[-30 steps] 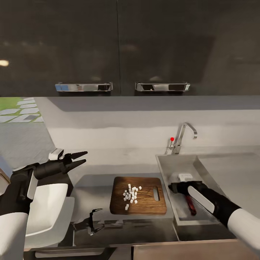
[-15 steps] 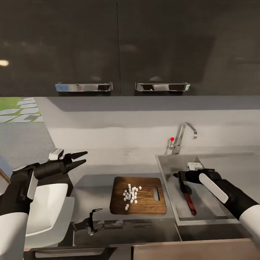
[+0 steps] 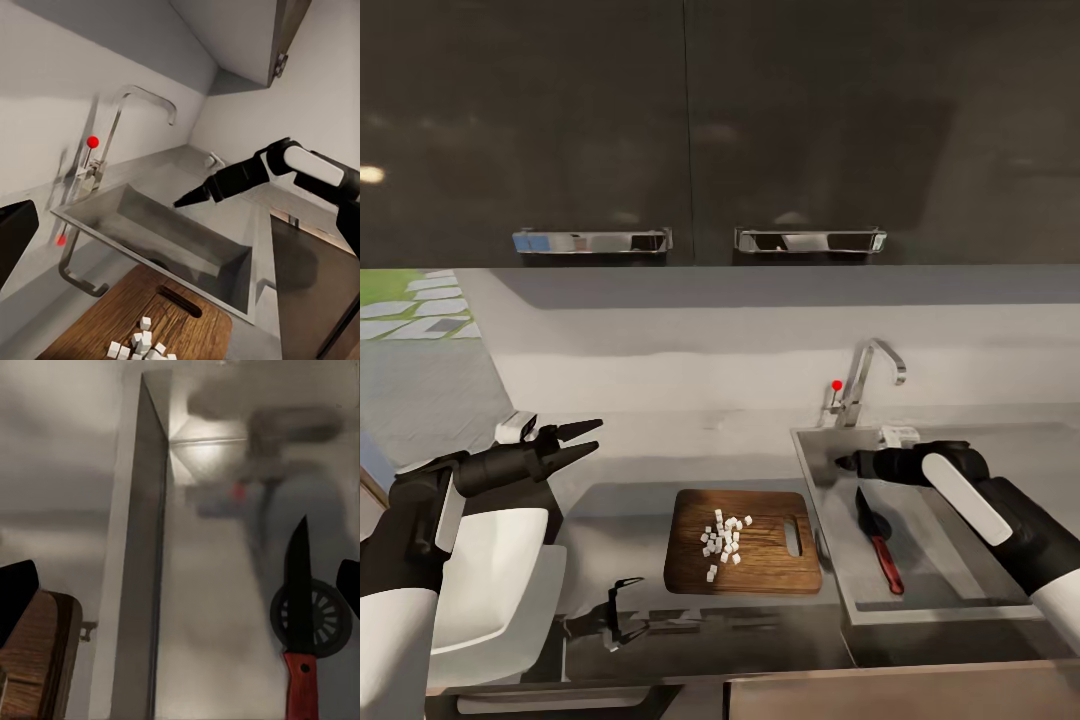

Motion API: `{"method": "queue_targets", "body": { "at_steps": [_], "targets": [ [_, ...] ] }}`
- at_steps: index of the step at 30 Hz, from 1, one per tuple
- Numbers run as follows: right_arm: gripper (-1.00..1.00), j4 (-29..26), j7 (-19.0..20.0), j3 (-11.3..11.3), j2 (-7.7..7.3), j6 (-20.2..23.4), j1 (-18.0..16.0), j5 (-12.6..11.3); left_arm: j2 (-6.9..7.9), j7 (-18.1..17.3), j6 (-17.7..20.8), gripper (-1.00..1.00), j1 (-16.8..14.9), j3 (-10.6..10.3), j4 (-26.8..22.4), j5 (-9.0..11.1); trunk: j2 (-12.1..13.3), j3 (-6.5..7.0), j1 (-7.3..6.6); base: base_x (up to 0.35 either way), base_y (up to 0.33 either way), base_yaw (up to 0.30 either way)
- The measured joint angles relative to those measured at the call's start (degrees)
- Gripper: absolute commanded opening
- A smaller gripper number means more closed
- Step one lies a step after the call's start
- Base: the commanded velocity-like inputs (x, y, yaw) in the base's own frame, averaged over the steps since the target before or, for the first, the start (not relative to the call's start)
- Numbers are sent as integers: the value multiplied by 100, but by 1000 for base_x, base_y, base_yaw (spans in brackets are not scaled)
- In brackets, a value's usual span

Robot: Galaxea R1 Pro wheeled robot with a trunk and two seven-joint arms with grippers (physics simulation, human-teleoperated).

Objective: In the kitchen, take the Vidalia onion out of the sink, dice it on the chopping board with the paring knife, put the diced onion into the bowl on the countertop, then place both the paring knife and the chopping board into the sink.

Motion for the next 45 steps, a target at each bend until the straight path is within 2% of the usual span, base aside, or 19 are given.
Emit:
{"method": "queue_targets", "body": {
  "at_steps": [2,6,12,16,35,45],
  "targets": [
    [100,-45,2,-164,-1,53,-1,-11,0,0,0,100,0,3,-3,0,0,0,0,0,0,0],
    [100,-65,14,-333,5,61,6,-26,0,0,-56,100,0,4,1,0,0,0,0,0,0,0],
    [100,-68,25,-385,7,62,6,-29,0,0,-256,100,0,0,8,0,0,0,0,0,0,0],
    [100,-128,33,-551,11,56,7,-31,4,0,-285,100,0,5,9,0,0,0,0,0,0,0],
    [100,-183,44,-584,34,53,7,-31,9,0,-290,100,0,8,17,0,0,0,0,-3,0,0],
    [100,-183,44,-583,34,53,7,-31,9,0,-290,100,0,8,18,-3,1,0,3,-215,0,0]
  ]
}}
